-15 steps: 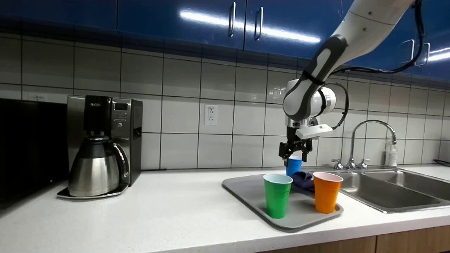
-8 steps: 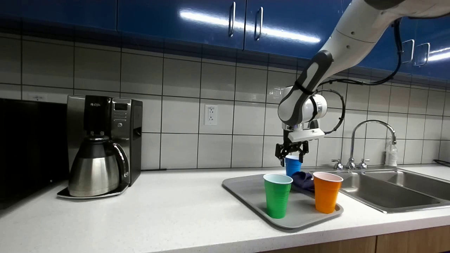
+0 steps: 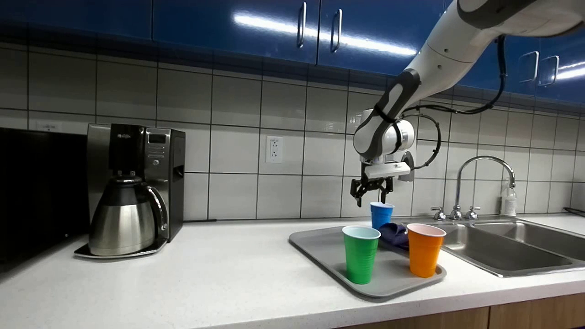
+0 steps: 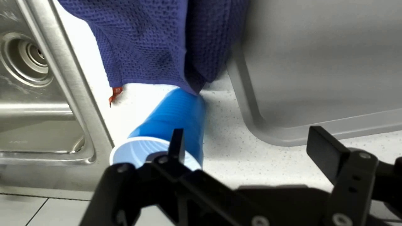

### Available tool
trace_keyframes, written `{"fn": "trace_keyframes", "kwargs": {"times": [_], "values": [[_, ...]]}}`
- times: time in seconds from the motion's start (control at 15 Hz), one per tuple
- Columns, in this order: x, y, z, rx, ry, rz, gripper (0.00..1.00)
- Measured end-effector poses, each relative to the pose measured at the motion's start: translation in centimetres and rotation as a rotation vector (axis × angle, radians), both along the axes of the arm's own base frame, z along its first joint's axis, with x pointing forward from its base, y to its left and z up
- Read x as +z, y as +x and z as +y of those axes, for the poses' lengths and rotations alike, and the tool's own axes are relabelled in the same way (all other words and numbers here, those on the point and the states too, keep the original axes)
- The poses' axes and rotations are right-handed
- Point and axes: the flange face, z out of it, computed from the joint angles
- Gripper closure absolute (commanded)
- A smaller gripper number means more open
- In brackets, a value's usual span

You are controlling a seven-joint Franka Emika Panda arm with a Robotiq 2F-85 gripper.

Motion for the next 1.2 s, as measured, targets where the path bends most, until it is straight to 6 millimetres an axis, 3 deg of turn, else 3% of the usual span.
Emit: {"fn": "trace_keyframes", "kwargs": {"times": [0.53,1.2], "values": [[0.6,3.1,-0.5,-0.046,-0.007,-0.025,0.00],[-1.6,6.4,-1.5,-0.085,-0.007,-0.043,0.00]]}}
